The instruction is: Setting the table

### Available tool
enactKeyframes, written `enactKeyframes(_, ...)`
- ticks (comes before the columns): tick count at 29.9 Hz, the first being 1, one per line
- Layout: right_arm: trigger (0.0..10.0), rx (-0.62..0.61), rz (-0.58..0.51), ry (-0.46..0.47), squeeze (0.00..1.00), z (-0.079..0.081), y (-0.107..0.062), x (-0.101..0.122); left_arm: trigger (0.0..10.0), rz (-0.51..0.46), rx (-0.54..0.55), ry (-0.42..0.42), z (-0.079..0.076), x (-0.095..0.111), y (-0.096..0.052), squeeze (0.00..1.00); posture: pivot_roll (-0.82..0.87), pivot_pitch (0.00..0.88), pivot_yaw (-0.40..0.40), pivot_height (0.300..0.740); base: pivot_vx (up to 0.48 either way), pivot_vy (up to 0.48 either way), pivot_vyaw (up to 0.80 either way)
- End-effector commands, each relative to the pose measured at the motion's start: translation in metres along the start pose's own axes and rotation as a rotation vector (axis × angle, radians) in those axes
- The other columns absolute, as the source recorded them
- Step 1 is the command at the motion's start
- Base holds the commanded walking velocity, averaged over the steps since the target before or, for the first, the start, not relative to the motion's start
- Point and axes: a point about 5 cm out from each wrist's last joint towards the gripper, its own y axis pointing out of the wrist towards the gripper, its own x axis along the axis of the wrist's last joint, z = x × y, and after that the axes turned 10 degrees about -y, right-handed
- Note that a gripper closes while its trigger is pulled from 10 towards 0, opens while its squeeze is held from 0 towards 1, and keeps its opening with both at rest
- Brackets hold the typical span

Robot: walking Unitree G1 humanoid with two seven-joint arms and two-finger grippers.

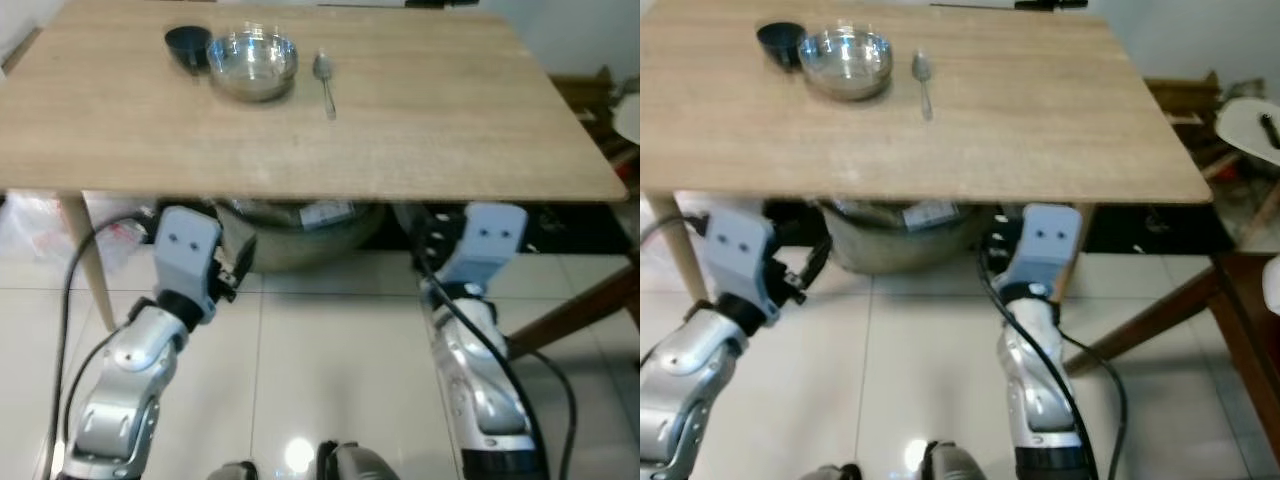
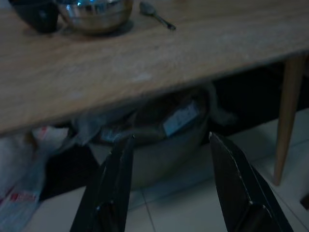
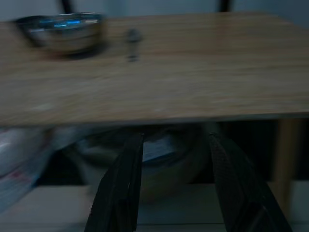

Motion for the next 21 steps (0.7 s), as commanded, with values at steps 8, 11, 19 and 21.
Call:
enactKeyframes(8,10.0,-0.016,0.019,-0.016,0.00,-0.0038,-0.0026,-0.0043,10.0,0.023,-0.015,-0.004,-0.0019,-0.0041,-0.0001,0.00,-0.08,0.113,0.043,0.740,-0.309,0.000,0.00)
enactKeyframes(11,10.0,-0.018,0.020,-0.016,0.00,-0.0045,-0.0030,-0.0047,10.0,0.024,-0.016,-0.004,-0.0022,-0.0044,-0.0002,0.00,-0.08,0.113,0.043,0.740,-0.310,0.000,0.00)
enactKeyframes(19,10.0,-0.019,0.023,-0.017,0.00,-0.0045,-0.0034,-0.0051,10.0,0.026,-0.018,-0.005,-0.0025,-0.0048,-0.0002,0.00,-0.09,0.115,0.042,0.740,-0.194,0.000,0.00)
enactKeyframes(21,10.0,-0.019,0.023,-0.017,0.00,-0.0046,-0.0035,-0.0052,10.0,0.028,-0.018,-0.004,-0.0026,-0.0050,0.0000,0.00,-0.09,0.115,0.042,0.740,0.000,0.000,0.00)
